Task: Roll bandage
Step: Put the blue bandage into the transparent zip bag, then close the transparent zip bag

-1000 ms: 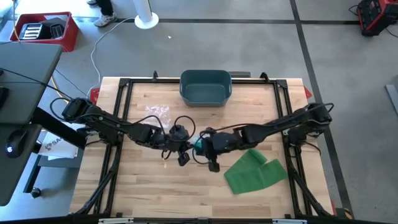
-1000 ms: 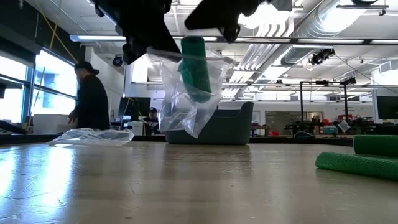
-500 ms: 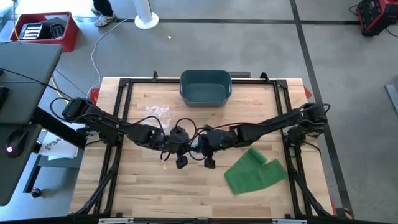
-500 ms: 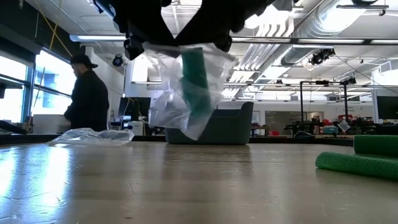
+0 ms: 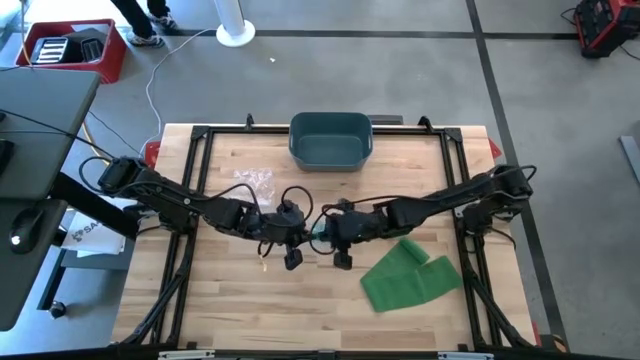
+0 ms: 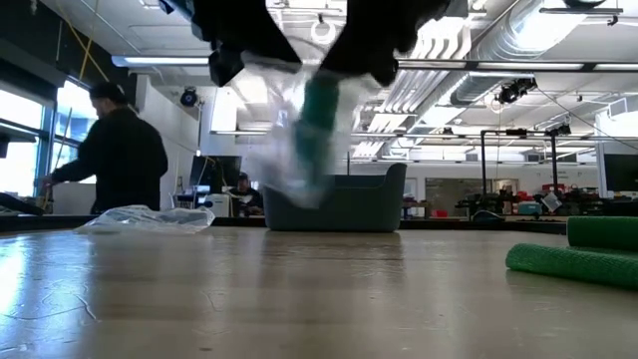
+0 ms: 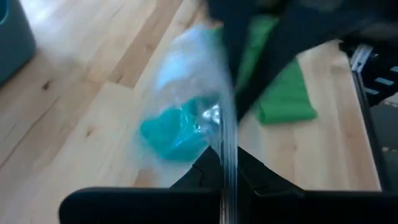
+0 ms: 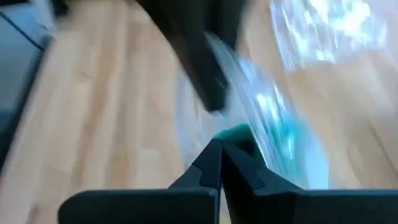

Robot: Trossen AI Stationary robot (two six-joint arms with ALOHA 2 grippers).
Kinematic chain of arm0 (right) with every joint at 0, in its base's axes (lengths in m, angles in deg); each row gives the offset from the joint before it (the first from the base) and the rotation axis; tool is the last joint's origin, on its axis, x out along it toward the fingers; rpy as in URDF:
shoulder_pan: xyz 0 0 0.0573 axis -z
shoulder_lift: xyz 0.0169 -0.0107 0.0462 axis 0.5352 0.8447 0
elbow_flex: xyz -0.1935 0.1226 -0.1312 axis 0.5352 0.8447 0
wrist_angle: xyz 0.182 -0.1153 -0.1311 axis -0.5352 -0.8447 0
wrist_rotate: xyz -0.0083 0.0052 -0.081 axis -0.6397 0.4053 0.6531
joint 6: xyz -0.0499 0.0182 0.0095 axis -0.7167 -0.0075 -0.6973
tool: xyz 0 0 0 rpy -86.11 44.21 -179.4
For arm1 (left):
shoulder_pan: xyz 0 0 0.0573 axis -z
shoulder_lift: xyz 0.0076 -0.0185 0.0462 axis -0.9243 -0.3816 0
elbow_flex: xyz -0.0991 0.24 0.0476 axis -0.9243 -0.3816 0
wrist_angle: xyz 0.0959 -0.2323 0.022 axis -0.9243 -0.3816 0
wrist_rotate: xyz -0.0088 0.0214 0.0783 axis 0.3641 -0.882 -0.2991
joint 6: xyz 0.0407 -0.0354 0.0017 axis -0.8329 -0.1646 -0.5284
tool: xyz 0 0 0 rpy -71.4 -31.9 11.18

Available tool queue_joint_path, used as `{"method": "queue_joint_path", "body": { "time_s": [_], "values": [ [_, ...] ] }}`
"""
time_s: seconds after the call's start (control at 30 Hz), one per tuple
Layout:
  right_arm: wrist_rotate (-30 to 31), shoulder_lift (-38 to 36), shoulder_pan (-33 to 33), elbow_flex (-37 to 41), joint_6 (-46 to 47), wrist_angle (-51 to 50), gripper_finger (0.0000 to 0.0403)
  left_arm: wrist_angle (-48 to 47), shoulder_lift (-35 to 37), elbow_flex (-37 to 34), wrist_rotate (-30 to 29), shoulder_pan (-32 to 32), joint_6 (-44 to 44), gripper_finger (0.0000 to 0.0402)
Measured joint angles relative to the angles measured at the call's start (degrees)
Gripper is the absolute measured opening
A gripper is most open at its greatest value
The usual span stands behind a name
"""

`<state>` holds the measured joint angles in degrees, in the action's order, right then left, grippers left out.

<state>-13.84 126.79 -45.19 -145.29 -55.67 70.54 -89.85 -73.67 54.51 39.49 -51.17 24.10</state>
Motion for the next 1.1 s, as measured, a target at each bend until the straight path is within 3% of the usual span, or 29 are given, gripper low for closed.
{"method": "queue_joint_path", "body": {
  "time_s": [0.2,0.47,0.8,0.9,1.03,1.1],
  "values": [
    [0.04,3.15,1.24,0.0,-0.42,0.09,0.0,6.04,0.07,-0.04,2.7,-0.04,-5.68,0.0],
    [5.6,0.54,-0.72,0.01,-3.87,4.38,0.0,0.69,0.11,-0.04,1.59,-0.65,-2.21,0.0],
    [5.48,-8.55,-6.48,0.0,-7.46,-7.45,0.0002,-4.5,0.11,-0.08,-1.6,-0.63,0.15,0.0],
    [5.55,-10.6,-6.98,0.0,-8.35,-12.96,0.0024,-5.22,0.11,-0.08,-0.24,-0.63,-0.26,0.0],
    [10.35,-11.23,-6.1,0.09,-9.83,-22.56,0.0089,-6.46,0.11,-0.1,0.91,-0.63,-0.23,0.0],
    [11.71,-11.2,-5.69,2.5,-12.8,-22.06,0.0122,-6.86,0.11,-0.1,1.25,-0.56,-0.3,0.0]
  ]
}}
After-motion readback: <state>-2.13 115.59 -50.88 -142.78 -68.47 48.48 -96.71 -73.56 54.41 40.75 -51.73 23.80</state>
